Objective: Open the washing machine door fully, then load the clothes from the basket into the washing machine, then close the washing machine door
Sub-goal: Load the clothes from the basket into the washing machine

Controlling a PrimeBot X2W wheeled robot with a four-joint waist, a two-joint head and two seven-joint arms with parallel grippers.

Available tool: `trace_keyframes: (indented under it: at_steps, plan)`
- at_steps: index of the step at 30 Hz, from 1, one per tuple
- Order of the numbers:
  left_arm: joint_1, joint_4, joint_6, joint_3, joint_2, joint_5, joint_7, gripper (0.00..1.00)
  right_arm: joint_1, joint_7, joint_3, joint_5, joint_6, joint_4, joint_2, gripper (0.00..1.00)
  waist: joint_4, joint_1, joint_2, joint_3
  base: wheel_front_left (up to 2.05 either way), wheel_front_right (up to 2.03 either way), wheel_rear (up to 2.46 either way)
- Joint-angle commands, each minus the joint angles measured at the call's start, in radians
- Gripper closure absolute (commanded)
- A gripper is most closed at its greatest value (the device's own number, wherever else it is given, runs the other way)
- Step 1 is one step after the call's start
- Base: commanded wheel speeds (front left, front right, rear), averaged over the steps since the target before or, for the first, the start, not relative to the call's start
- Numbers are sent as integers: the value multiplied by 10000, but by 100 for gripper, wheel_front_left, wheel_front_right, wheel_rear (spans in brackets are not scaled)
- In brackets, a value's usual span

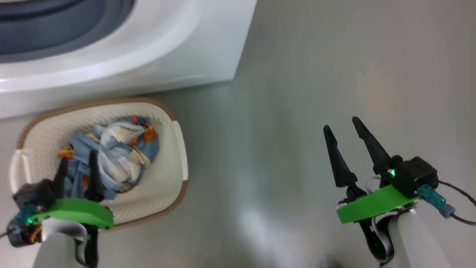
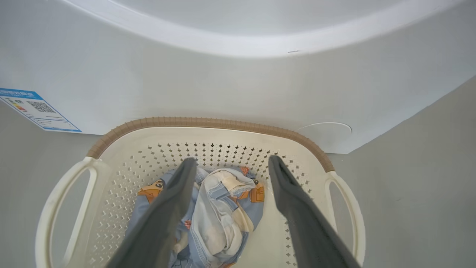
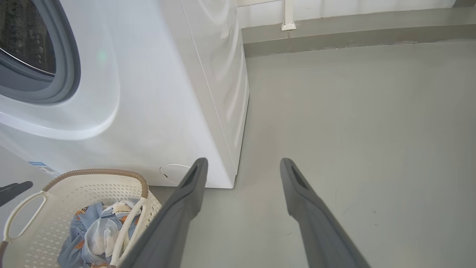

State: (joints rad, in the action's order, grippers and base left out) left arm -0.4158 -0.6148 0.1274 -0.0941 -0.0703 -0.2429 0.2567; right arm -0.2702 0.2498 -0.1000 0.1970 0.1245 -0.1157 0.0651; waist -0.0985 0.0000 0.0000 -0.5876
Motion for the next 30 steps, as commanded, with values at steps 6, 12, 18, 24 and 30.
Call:
trace_keyframes:
  at_steps: [6,12,18,24,30]
  plan:
    - [-774,-1040,29,-396,-389,-254,51,0,-172,120,-249,146,62,344,-56,0,-428,0,0,-1391,0,0,0]
    - [-1701,-2163,31,-227,-900,-364,51,0,-429,120,-337,164,62,581,-83,0,-619,0,0,-1983,0,0,0]
    - [-2606,-3205,31,-126,-1264,-511,50,0,-490,120,-394,180,62,664,-109,0,-765,0,0,-2540,0,0,0]
    - [-3678,-4363,32,144,-1792,-677,-173,0,-608,120,-466,252,62,743,-131,0,-913,0,0,-3153,0,0,0]
    - [-4468,-5350,22,301,-2191,-685,-675,0,-726,120,-535,304,62,801,-142,0,-950,0,0,-3588,0,0,0]
